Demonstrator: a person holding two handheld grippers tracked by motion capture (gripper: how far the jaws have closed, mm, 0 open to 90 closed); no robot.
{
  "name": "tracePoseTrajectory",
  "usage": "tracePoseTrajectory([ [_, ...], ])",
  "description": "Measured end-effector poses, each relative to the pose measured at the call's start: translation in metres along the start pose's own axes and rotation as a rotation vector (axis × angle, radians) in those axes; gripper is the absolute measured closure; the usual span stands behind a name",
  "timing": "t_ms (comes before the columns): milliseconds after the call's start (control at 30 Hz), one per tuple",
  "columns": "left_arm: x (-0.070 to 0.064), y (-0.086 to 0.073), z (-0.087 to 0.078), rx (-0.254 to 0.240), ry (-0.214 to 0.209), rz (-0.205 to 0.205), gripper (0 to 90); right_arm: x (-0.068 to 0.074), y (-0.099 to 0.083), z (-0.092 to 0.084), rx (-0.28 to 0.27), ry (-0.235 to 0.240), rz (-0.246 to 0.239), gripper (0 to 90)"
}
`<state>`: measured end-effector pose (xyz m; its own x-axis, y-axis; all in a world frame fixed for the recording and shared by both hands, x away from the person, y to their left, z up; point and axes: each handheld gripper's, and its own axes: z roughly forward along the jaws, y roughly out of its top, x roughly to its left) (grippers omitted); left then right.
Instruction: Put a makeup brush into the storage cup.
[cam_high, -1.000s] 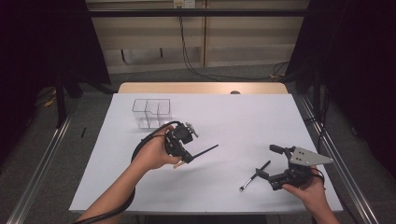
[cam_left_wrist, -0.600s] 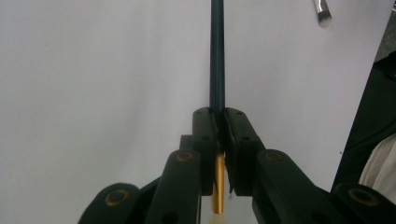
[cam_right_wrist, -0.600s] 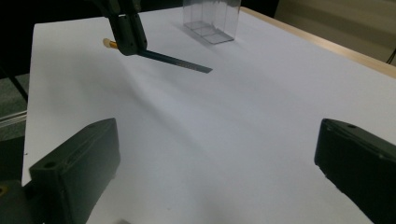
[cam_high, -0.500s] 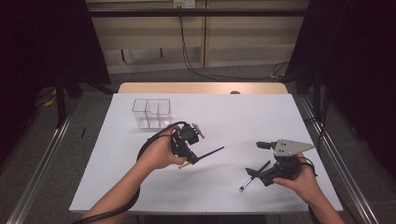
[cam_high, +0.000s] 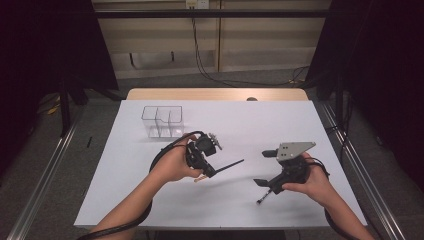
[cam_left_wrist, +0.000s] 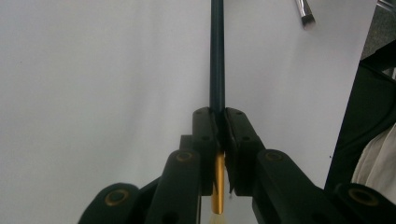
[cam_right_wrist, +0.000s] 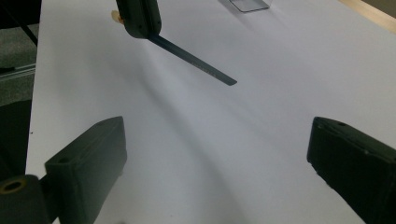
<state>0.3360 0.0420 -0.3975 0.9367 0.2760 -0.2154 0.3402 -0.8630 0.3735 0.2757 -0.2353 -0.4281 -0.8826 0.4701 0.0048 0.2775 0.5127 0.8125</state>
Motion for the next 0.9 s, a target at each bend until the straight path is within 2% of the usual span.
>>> tracePoseTrajectory([
  [200,-0.001,0.002,0.001,-0.003,-0.003,0.006,83.7,-0.002,0.011,0.009,0.042,0.019,-0.029,9.3],
  [300,0.000,0.003,0.001,0.006,-0.005,0.024,83.7,-0.004,0.016,0.012,0.049,0.027,-0.035,13.7],
  [333,-0.001,0.003,0.001,0.002,-0.010,0.014,83.7,-0.004,0.017,0.013,0.051,0.036,-0.042,15.7],
  [500,0.000,0.006,0.003,-0.004,-0.016,0.017,83.7,-0.005,0.022,0.019,0.064,0.042,-0.057,21.4],
  [567,-0.001,0.007,0.003,0.000,-0.016,0.029,83.6,-0.005,0.024,0.021,0.073,0.048,-0.064,23.6],
  [633,-0.003,0.009,0.004,-0.001,-0.031,0.053,83.7,-0.004,0.026,0.024,0.077,0.062,-0.082,28.5],
  [900,-0.005,0.017,0.008,0.001,-0.034,0.068,83.6,-0.001,0.033,0.038,0.113,0.091,-0.160,44.6],
])
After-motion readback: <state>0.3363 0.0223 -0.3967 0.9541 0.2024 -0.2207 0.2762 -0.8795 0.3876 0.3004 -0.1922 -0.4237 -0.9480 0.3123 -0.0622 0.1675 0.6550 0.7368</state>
